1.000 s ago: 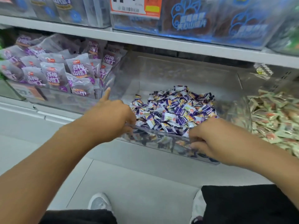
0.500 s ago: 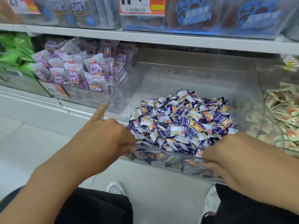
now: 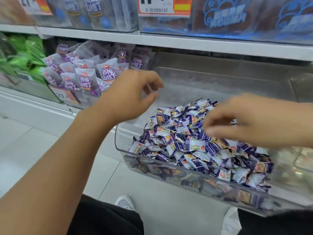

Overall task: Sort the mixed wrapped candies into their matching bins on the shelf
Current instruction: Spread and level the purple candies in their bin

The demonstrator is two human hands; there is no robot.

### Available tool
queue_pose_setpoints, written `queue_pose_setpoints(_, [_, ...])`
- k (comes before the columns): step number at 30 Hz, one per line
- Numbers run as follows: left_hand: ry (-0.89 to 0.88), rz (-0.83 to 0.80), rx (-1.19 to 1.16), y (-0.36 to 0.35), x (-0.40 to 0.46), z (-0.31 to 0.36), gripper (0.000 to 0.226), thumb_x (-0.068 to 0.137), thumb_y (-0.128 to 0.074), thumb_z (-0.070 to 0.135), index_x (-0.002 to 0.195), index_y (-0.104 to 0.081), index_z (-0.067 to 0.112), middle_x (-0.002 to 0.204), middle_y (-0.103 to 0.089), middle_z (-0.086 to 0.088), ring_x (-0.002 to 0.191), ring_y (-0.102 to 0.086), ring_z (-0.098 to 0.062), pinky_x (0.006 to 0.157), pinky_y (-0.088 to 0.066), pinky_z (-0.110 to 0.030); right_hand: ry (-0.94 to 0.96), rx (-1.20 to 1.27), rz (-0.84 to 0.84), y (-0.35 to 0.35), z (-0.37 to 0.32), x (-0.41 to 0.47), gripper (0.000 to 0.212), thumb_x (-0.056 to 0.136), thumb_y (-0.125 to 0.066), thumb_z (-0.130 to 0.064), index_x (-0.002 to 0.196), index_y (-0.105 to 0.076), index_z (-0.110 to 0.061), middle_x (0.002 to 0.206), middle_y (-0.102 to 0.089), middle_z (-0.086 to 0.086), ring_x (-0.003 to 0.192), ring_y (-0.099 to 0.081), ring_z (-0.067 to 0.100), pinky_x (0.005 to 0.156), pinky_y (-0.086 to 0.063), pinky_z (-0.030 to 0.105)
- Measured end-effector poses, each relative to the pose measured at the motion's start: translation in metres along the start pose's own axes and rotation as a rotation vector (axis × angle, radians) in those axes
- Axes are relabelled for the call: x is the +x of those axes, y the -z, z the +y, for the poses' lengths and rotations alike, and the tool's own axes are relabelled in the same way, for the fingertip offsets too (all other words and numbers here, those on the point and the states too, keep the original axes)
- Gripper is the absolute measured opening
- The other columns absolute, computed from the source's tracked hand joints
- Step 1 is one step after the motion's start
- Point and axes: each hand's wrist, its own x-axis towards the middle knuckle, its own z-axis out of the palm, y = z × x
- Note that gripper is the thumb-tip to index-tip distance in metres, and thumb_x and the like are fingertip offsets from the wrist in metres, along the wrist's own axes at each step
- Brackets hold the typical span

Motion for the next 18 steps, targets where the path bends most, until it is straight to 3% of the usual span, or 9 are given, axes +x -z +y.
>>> queue_pose_setpoints(2, [0.07,0.049,-0.121,-0.008,0.008,-0.001,0.014,0.09,-0.066,0.017,0.102,-0.07,0.023,0.088,-0.067,0.013,0.079,-0.063,0.0,0.073,-0.05,-0.012,0.032,-0.133,0.034,0.009,0.015,0.049,0.025,0.091,-0.06,-0.045,0.111,-0.068,-0.033,0.095,-0.068,-0.02,0.085,-0.061,-0.003,0.085,-0.051,0.028])
queue_pose_setpoints(4, [0.062,0.018,-0.077,-0.018,0.009,-0.004,0.016,0.09,-0.065,0.017,0.104,-0.071,0.023,0.094,-0.067,0.011,0.086,-0.063,-0.005,0.079,-0.052,-0.021,0.047,-0.278,-0.058,0.005,0.02,0.103,0.05,0.09,-0.066,-0.043,0.137,-0.053,-0.031,0.126,-0.063,-0.01,0.11,-0.06,0.011,0.098,-0.048,0.037])
queue_pose_setpoints(6, [0.024,0.056,-0.034,-0.021,0.004,-0.011,0.026,0.088,-0.067,0.018,0.114,-0.068,0.022,0.113,-0.063,0.004,0.104,-0.058,-0.012,0.093,-0.048,-0.029,0.172,-0.311,-0.091,-0.012,0.027,0.147,0.076,0.086,-0.069,-0.049,0.151,-0.035,-0.032,0.15,-0.045,-0.003,0.133,-0.047,0.02,0.11,-0.039,0.04])
queue_pose_setpoints(8, [0.084,0.076,-0.029,-0.019,-0.003,-0.019,0.043,0.086,-0.069,0.017,0.127,-0.06,0.022,0.129,-0.054,0.001,0.117,-0.052,-0.018,0.101,-0.039,-0.029,0.202,-0.298,-0.157,-0.026,0.037,0.176,0.087,0.083,-0.07,-0.057,0.155,-0.025,-0.036,0.161,-0.026,-0.001,0.146,-0.027,0.02,0.118,-0.026,0.041])
queue_pose_setpoints(10, [0.232,-0.043,-0.059,-0.022,-0.009,-0.019,0.058,0.087,-0.068,0.015,0.141,-0.047,0.023,0.14,-0.047,0.0,0.119,-0.051,-0.019,0.102,-0.038,-0.029,0.129,-0.266,-0.251,-0.029,0.049,0.19,0.088,0.08,-0.069,-0.062,0.153,-0.027,-0.038,0.158,-0.025,0.0,0.146,-0.026,0.023,0.118,-0.027,0.042])
queue_pose_setpoints(13, [0.318,-0.208,-0.008,-0.032,-0.015,-0.02,0.071,0.09,-0.057,0.003,0.15,-0.029,0.028,0.145,-0.046,-0.001,0.121,-0.052,-0.022,0.104,-0.038,-0.033,0.128,-0.33,-0.252,-0.024,0.058,0.18,0.07,0.081,-0.07,-0.058,0.141,-0.043,-0.034,0.131,-0.045,-0.003,0.118,-0.05,0.023,0.1,-0.044,0.04])
queue_pose_setpoints(15, [0.337,-0.207,-0.049,-0.031,-0.015,-0.022,0.086,0.086,-0.053,-0.005,0.153,-0.017,0.035,0.137,-0.051,-0.001,0.105,-0.061,-0.023,0.098,-0.046,-0.041,0.137,-0.399,-0.203,-0.027,0.063,0.162,0.056,0.087,-0.064,-0.054,0.136,-0.043,-0.033,0.125,-0.049,-0.004,0.11,-0.052,0.023,0.093,-0.046,0.04])
queue_pose_setpoints(18, [0.368,-0.207,-0.102,-0.027,-0.016,-0.025,0.097,0.086,-0.052,-0.005,0.15,0.0,0.044,0.119,-0.06,-0.004,0.078,-0.067,-0.024,0.074,-0.055,-0.051,0.185,-0.405,-0.11,-0.037,0.066,0.142,0.042,0.093,-0.056,-0.051,0.128,-0.041,-0.033,0.12,-0.05,-0.007,0.109,-0.049,0.021,0.091,-0.045,0.041])
